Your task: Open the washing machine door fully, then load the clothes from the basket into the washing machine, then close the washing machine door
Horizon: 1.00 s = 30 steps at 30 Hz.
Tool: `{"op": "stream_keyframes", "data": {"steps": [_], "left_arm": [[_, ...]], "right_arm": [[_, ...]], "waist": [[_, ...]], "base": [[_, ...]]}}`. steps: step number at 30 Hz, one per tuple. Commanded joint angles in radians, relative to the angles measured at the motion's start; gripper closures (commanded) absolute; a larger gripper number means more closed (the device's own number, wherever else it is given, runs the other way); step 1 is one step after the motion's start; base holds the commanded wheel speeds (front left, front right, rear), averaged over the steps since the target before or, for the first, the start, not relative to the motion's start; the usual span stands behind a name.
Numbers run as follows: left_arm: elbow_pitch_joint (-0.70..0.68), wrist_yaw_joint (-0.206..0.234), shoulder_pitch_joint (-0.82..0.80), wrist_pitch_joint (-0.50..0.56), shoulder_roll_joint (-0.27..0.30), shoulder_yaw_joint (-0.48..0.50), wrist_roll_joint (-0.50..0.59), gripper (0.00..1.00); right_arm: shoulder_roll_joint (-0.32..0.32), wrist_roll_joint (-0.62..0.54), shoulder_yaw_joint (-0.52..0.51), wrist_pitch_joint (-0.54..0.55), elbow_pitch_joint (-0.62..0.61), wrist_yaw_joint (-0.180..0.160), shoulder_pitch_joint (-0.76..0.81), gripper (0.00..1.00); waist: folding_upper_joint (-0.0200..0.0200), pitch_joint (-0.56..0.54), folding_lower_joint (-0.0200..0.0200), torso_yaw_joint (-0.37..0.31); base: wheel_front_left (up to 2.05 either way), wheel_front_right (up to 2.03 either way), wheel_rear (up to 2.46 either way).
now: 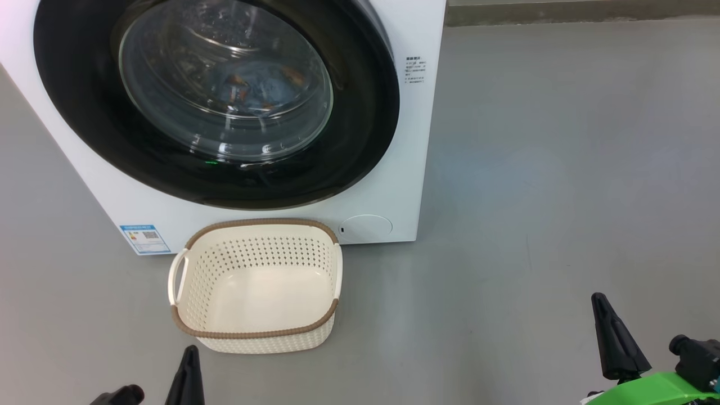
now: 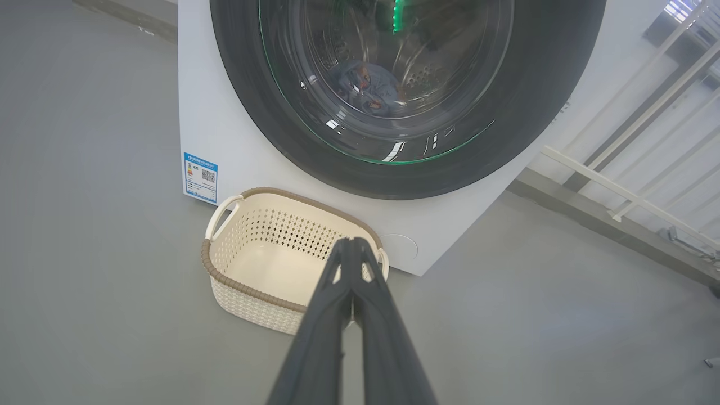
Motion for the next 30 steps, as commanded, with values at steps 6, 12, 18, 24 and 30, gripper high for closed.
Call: {"op": "stream_keyframes", "data": {"steps": [6,12,18,24,30], "left_arm": [[-0.014,-0.014,-0.045,0.020,0.018,0.025,-0.083,1.00],[-0.010,-0.021,-0.054,0.039,0.020,0.036,-0.157,1.00],[-0.006,-0.028,-0.061,0.056,0.022,0.046,-0.220,1.00],[-0.002,-0.034,-0.069,0.072,0.024,0.057,-0.283,1.00],[0.001,-0.039,-0.076,0.087,0.026,0.065,-0.336,1.00]], "right_arm": [[-0.003,0.102,-0.005,0.021,-0.013,-0.001,-0.041,1.00],[0.000,0.181,-0.007,0.041,-0.004,-0.002,-0.049,1.00],[0.003,0.250,-0.008,0.059,0.004,-0.002,-0.056,1.00],[0.007,0.319,-0.010,0.077,0.012,-0.002,-0.062,1.00],[0.009,0.376,-0.012,0.092,0.019,-0.003,-0.068,1.00]], "waist": [[-0.0001,0.000,-0.0001,-0.003],[-0.0001,-0.001,-0.0001,-0.007],[-0.0001,-0.001,-0.0001,-0.010],[-0.0001,-0.001,-0.0001,-0.013],[-0.0001,-0.001,-0.0001,-0.015]], "base": [[0.00,0.00,0.00],[0.00,0.00,0.00],[0.00,0.00,0.00],[0.00,0.00,0.00],[0.00,0.00,0.00]]}}
